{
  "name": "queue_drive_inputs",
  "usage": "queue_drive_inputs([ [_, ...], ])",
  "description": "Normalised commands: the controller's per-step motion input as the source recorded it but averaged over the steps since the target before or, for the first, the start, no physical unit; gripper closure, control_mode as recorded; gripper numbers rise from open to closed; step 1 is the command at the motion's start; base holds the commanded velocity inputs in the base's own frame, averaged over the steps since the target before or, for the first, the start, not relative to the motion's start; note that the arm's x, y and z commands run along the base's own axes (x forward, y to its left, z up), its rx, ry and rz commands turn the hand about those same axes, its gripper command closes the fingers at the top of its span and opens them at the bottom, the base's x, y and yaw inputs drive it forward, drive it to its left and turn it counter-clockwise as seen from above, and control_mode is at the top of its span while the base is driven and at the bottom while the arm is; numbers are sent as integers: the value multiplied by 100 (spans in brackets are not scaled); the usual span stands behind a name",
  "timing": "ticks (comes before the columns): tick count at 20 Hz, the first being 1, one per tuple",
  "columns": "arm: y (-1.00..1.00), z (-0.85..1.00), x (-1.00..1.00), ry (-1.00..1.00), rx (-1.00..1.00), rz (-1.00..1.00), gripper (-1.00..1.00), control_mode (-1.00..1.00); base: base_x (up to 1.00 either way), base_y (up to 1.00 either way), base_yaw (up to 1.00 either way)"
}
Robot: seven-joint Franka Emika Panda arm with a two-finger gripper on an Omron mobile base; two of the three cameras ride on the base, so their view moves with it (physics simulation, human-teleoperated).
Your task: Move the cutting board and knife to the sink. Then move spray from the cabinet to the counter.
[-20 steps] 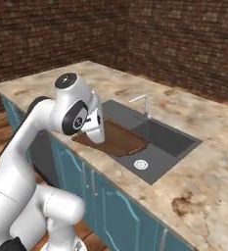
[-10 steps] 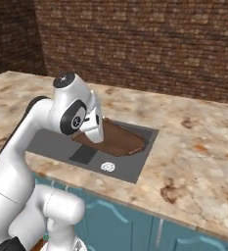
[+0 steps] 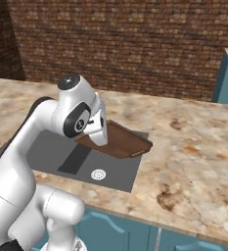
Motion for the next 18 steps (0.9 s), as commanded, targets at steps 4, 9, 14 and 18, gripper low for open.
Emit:
queue_drive_inputs([
  [4,0,0,0,0,0,0,100,100,0,0,0],
  [9,0,0,0,0,0,0,100,100,0,0,0],
  [14,17,0,14,0,0,11,100,-100,0,0,0],
  [18,25,-4,45,-1,0,51,100,-100,0,0,0],
])
